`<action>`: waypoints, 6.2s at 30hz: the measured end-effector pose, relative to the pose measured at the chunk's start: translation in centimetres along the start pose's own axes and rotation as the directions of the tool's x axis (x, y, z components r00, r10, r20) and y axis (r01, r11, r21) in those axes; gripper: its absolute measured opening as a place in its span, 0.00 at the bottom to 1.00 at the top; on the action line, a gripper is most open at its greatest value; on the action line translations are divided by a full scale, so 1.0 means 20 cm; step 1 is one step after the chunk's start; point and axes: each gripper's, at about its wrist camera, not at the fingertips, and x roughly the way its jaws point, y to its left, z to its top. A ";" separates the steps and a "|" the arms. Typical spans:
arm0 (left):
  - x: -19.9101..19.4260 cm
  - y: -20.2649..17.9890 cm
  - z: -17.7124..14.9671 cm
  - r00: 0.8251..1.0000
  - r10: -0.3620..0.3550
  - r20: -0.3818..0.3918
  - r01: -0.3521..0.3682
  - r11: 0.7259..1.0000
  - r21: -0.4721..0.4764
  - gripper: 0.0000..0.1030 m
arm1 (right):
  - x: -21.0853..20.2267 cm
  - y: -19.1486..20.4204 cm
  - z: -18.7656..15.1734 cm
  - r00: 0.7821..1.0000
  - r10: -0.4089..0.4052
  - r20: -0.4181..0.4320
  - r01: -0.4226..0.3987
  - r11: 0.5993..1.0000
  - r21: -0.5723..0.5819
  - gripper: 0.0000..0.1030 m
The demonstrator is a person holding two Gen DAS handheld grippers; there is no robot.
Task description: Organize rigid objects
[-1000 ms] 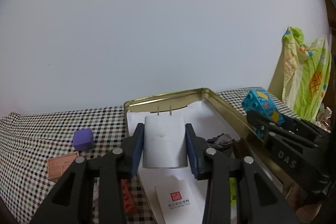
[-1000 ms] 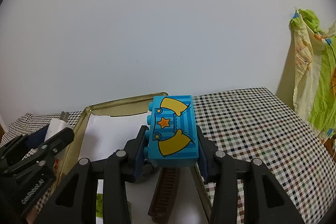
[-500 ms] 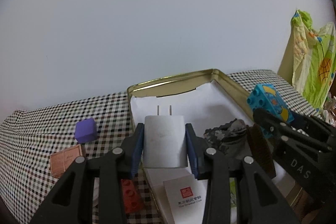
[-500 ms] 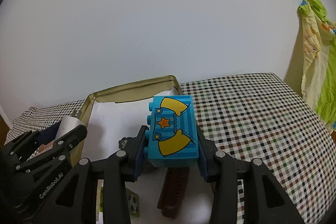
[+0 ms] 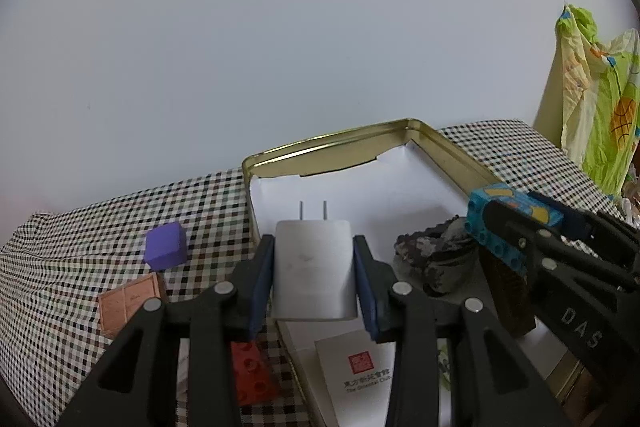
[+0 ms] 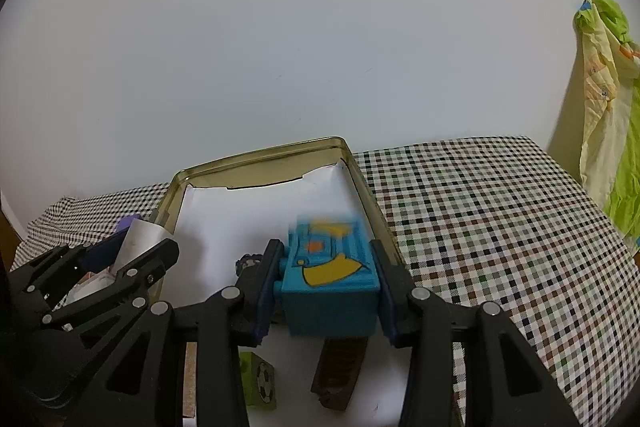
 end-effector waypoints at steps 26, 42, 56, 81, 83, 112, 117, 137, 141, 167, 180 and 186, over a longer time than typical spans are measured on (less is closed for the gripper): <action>0.02 0.00 0.00 1.000 0.012 -0.014 -0.012 1.000 0.012 0.39 | -0.05 -0.03 0.03 0.997 0.020 0.068 -0.022 0.999 0.029 0.48; -0.04 0.05 0.02 0.998 -0.008 0.059 0.012 0.997 -0.070 0.99 | -0.12 -0.14 0.03 0.988 -0.001 0.156 -0.024 0.987 0.157 0.71; -0.11 0.06 0.01 0.992 0.047 0.114 -0.042 0.998 -0.049 0.99 | -0.09 -0.12 0.02 0.988 -0.031 0.152 0.010 0.990 0.142 0.72; -0.28 0.38 -0.18 0.989 0.078 0.122 -0.074 0.996 -0.039 0.99 | -0.19 -0.03 -0.01 0.947 -0.182 0.263 0.149 0.979 0.142 0.72; -0.30 0.43 -0.22 0.991 0.060 0.118 -0.059 0.998 -0.007 0.99 | -0.20 -0.02 -0.02 0.945 -0.188 0.268 0.154 0.978 0.144 0.72; -0.05 0.67 -0.33 0.982 -0.081 -0.173 0.107 0.984 0.141 0.74 | -0.32 0.30 -0.15 0.944 -0.141 0.298 0.087 0.978 0.188 0.72; -0.09 0.66 -0.35 0.981 -0.089 -0.172 0.116 0.982 0.152 0.58 | -0.34 0.33 -0.17 0.942 -0.144 0.302 0.091 0.979 0.181 0.72; -0.36 1.04 -0.30 0.992 -0.101 -0.073 0.098 0.994 -0.041 0.56 | -0.32 0.76 -0.28 0.951 0.221 0.217 -0.215 0.975 -0.053 0.66; -0.39 1.11 -0.32 0.992 -0.104 -0.076 0.098 0.992 -0.073 0.56 | -0.22 0.82 -0.30 0.964 0.245 0.100 -0.241 0.969 -0.047 0.65; -0.15 1.21 -0.33 0.974 0.042 -0.225 -0.075 0.988 -0.139 0.55 | 0.05 0.89 -0.33 0.992 0.093 -0.082 -0.099 0.992 -0.080 0.63; -0.09 1.40 -0.40 0.966 0.062 -0.252 -0.116 0.972 -0.205 0.67 | 0.04 0.95 -0.33 0.992 0.102 -0.069 -0.109 0.989 -0.104 0.65; -0.18 1.44 -0.45 0.969 0.021 -0.248 -0.065 0.983 -0.173 0.57 | 0.03 0.92 -0.33 0.994 0.077 -0.076 -0.085 0.990 -0.109 0.63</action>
